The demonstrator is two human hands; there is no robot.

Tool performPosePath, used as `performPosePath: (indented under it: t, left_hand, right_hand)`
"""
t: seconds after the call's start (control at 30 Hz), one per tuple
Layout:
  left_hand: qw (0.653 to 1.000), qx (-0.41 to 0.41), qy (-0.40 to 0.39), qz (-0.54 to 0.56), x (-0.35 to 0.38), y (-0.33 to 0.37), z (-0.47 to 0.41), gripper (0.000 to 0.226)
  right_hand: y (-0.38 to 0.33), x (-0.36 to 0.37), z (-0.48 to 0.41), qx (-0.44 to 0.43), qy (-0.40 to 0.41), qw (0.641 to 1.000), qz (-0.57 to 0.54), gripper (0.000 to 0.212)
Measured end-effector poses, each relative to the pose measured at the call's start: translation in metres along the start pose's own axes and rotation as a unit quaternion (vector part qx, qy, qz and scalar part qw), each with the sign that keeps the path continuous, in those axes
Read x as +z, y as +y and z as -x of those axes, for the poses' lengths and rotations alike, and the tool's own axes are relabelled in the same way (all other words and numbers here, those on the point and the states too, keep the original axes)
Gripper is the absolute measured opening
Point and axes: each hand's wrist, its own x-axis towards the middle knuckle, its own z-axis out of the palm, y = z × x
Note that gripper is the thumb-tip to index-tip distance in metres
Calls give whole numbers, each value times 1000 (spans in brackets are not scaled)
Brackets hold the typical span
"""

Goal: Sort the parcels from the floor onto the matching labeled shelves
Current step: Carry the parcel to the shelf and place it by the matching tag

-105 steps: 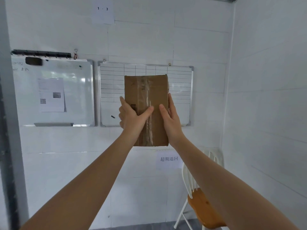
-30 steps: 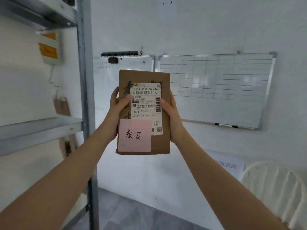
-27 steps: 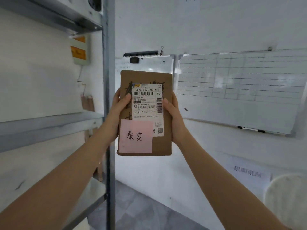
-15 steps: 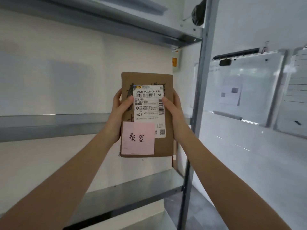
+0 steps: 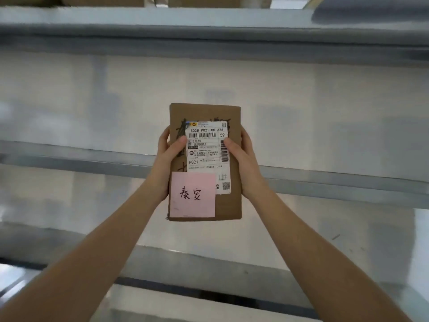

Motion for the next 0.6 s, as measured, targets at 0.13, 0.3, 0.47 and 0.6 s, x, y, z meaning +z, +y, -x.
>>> performPosePath:
  t: [0.13, 0.3, 0.47, 0.6]
  left_hand:
    - [998, 26, 52, -33, -83, 49, 8, 61]
    - [989, 54, 97, -96, -172, 110, 31, 55]
    - [976, 74, 163, -128, -247, 163, 62, 53]
    - [961, 110, 201, -152, -298, 199, 88, 59]
  right_hand:
    - [37, 92, -17, 17, -56, 998, -39, 73]
    - [75, 201, -22, 39, -114, 987, -105, 71]
    - [104, 299, -19, 60, -178, 973, -134, 71]
    - [122, 370, -13, 77, -227, 960, -148, 68]
